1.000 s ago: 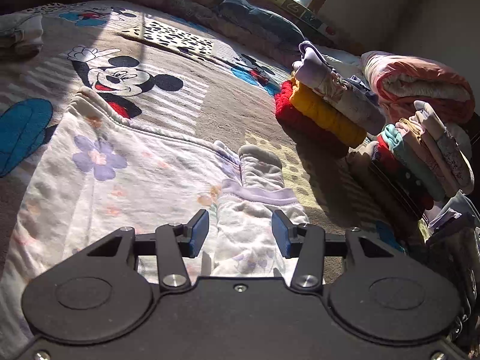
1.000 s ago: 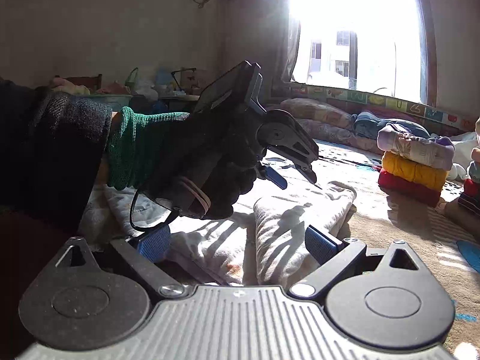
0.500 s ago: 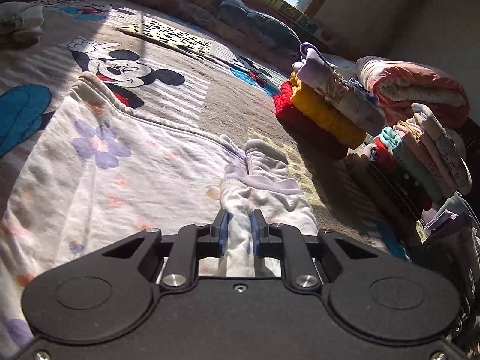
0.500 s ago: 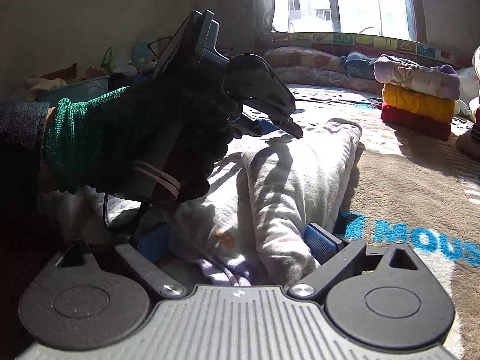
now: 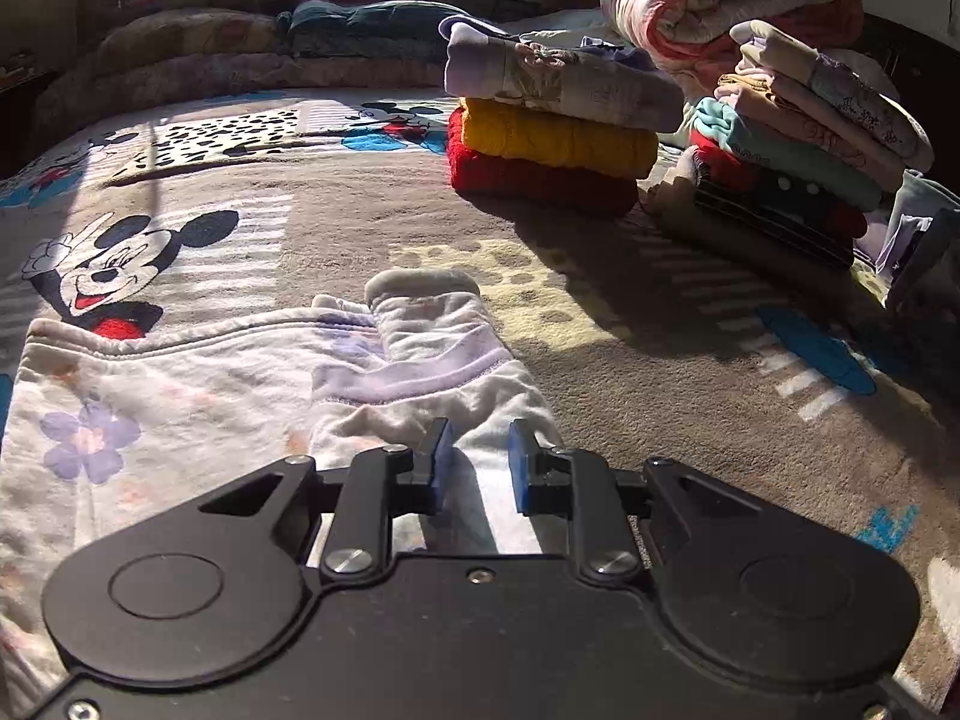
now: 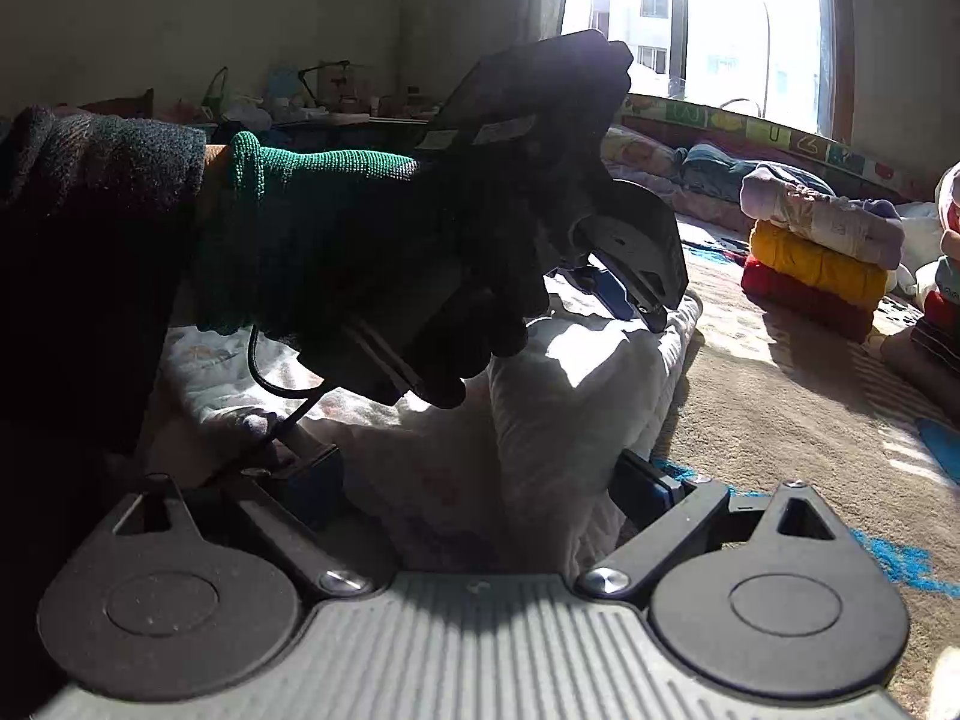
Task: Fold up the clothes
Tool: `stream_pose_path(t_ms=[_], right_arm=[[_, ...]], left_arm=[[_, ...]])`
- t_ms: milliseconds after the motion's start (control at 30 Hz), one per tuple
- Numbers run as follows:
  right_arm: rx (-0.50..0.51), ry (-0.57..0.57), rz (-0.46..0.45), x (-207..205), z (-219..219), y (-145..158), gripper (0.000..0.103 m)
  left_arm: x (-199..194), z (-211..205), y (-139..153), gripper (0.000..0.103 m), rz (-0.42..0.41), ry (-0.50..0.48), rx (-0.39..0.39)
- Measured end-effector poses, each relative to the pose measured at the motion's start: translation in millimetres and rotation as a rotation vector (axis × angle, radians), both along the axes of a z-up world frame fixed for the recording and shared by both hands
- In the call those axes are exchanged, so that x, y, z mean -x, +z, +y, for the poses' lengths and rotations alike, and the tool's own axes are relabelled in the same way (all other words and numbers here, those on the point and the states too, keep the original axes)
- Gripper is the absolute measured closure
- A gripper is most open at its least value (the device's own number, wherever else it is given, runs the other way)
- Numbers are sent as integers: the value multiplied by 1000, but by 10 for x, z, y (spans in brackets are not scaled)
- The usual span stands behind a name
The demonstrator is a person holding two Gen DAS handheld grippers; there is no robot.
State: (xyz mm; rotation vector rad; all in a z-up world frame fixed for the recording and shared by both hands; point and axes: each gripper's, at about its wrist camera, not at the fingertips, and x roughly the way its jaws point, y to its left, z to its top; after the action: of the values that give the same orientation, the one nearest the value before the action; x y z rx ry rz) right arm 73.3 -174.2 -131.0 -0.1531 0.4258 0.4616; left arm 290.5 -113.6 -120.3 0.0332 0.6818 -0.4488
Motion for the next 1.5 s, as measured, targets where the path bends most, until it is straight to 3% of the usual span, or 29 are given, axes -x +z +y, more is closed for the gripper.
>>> stream_pose_path(t_ms=[133, 300, 400, 500, 600, 667, 833, 1033, 1067, 1100, 1133, 1500], right_arm=[[21, -16, -30, 31, 50, 2, 10], [28, -91, -86, 48, -33, 55, 12], [22, -66, -142, 117, -26, 100, 12], [30, 8, -65, 62, 48, -1, 11], [86, 15, 125, -110, 108, -259, 1], [55, 15, 124, -104, 70, -251, 1], [49, 15, 117, -76, 57, -297, 0], [52, 7, 82, 0, 75, -280, 0], [46, 0, 75, 31, 72, -262, 1], [39, -7, 68, 61, 68, -244, 1], [28, -12, 63, 88, 54, -225, 1], [-101, -56, -55, 461, -200, 155, 3]], left_arm=[[-9, -17, -101, 83, 3, 11, -13], [68, -228, -158, 82, -71, 12, -127], [70, -271, -181, 82, -85, 9, -158], [24, -224, -184, 82, -62, 8, -138], [2, -228, -182, 82, -43, 10, -137], [-16, -233, -174, 82, -30, 10, -139], [-116, -118, -164, 79, 40, 31, -59], [-107, -73, -12, 76, 66, 31, -25], [-83, -49, 35, 71, 64, 32, -10], [-60, -25, 82, 51, 61, 33, 6], [-24, 10, 127, 41, 54, 39, 26], [1007, 987, 316, 36, -18, 205, 290]])
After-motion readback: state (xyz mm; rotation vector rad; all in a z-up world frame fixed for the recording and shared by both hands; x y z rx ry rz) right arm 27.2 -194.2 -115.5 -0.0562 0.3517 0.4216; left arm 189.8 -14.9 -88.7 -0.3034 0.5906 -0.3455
